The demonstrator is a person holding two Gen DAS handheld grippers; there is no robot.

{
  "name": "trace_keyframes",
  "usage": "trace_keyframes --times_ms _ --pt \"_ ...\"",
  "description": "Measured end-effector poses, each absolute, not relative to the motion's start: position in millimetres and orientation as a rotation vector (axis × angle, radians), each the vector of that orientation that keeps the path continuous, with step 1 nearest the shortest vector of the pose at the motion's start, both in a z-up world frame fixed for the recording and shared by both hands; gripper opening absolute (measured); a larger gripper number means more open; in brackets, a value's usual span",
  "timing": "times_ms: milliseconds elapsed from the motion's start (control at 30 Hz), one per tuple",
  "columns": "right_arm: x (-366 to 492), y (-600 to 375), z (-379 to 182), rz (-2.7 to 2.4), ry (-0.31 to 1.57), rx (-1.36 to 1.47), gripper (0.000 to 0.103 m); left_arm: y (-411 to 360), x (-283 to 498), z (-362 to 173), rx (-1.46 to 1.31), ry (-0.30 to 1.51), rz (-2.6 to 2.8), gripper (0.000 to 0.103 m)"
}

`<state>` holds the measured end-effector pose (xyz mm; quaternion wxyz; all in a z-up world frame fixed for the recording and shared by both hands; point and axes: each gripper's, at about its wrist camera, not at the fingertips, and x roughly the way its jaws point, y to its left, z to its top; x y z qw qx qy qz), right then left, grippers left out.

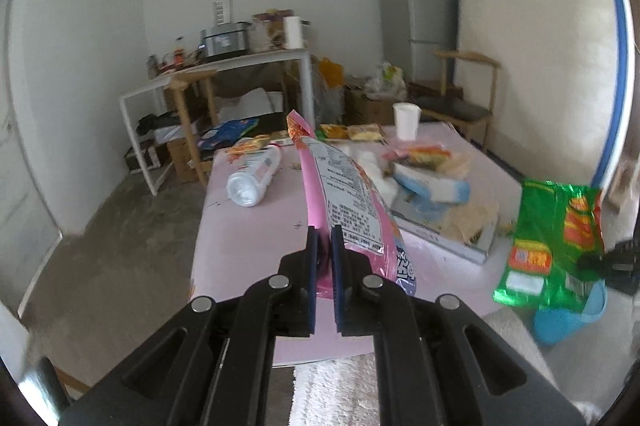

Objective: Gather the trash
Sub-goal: 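Lift both bags and carry them toward the blue wastebasket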

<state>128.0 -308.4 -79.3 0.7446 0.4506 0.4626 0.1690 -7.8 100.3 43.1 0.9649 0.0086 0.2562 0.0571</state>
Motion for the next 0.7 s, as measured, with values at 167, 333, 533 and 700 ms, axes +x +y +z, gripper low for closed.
trace_keyframes --times_ms 167,333,533,700 --pt "123 -318 -57 0.401 0.93 1.012 0.0 135 -23 62 -0.149 0.46 0.123 0.005" --pt "117 -329 -34 0.426 0.84 1.008 0.0 142 -34 83 -0.203 0.395 0.092 0.005" --pt "103 -353 -14 0.423 0.729 1.01 0.0 122 -32 113 -0.223 0.316 -0.044 0.005" --pt "73 -379 -10 0.37 0.635 1.024 0.0 81 -15 131 -0.203 0.301 -0.205 0.0"
